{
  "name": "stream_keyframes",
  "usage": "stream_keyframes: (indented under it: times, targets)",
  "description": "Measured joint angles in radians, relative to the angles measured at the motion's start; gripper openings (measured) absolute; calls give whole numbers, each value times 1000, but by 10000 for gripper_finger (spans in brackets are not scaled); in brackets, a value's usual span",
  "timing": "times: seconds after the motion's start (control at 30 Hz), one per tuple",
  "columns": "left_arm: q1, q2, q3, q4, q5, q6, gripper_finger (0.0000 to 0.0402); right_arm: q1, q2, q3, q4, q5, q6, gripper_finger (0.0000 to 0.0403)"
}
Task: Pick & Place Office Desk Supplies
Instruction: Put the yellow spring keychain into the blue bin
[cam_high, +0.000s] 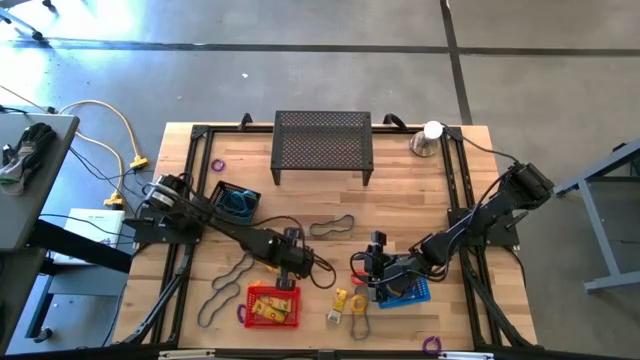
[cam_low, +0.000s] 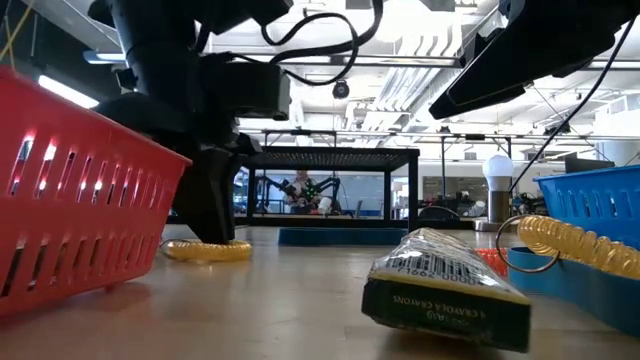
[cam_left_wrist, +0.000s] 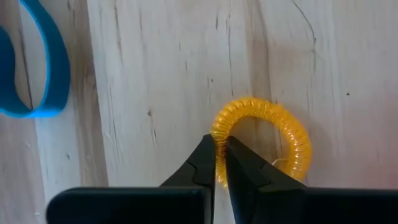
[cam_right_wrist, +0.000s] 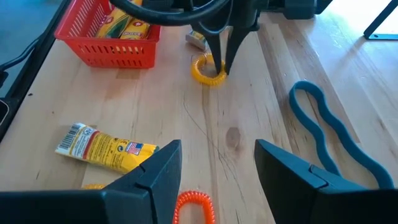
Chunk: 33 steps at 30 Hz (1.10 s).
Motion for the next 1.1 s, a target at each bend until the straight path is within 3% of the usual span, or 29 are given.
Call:
stream_keyframes:
  times: [0.23,0.57,0.77,1.1]
  targets:
    - [2,-95,35,5,-54,-9,9,0,0,0,-1,0,0,191]
    - [-1,-108,82,80,-88,-11,8,1,0,0,-1,2,37,191]
    - [-40,-108,83,163,-272,53,8,-14,0,0,-2,2,169,191]
    - [-126,-107,83,398,-517,157,8,-31,0,0,11,34,187,191]
